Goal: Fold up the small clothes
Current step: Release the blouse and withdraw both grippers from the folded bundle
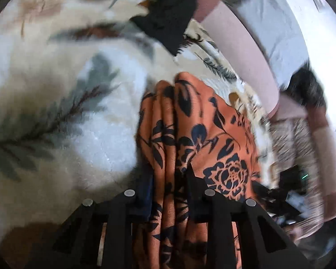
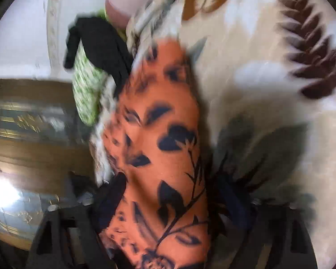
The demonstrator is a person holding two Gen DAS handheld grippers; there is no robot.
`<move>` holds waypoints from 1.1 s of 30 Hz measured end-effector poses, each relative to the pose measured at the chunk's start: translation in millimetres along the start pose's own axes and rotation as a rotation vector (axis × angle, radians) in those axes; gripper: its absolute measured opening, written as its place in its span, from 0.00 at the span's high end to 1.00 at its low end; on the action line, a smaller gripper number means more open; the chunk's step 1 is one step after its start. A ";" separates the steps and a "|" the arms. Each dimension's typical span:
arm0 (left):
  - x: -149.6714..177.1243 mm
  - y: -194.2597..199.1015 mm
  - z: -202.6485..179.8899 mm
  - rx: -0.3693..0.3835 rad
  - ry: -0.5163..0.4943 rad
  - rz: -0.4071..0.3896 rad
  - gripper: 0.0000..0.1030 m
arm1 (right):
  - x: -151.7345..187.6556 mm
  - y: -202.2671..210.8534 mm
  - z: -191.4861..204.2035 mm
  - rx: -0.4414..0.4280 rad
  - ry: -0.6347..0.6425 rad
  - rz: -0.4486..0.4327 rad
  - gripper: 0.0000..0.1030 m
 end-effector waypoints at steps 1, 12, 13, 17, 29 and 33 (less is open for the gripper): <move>1.2 2.2 -5.9 -0.028 -0.018 -0.001 0.70 | 0.5 3.8 3.6 0.001 -0.004 -0.016 0.49; 49.2 57.3 -35.2 -0.241 -0.148 -0.071 0.23 | 31.6 43.5 -2.9 -0.008 -0.066 -0.093 0.21; 55.6 55.0 -32.8 -0.261 -0.141 -0.062 0.23 | 39.7 41.9 -4.3 -0.005 -0.068 -0.082 0.21; 71.9 34.5 -27.9 -0.263 -0.142 0.000 0.65 | 72.3 27.0 4.5 0.115 0.063 -0.051 0.38; 86.0 54.1 -50.2 -0.339 -0.197 -0.027 0.68 | 93.4 51.8 6.9 0.138 0.051 -0.069 0.23; 87.7 58.5 -58.1 -0.355 -0.218 -0.043 0.67 | 108.6 62.7 2.7 0.137 0.052 -0.095 0.23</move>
Point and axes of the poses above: each gripper's, at about its wrist camera, not at the fingertips, and y roughly against the way its jaws point, z to its left, x to its underside, the point moved 4 cm from there along -y, roughly the way its jaws point, and after that the axes turned 12 degrees about x, right-handed, at the moved point
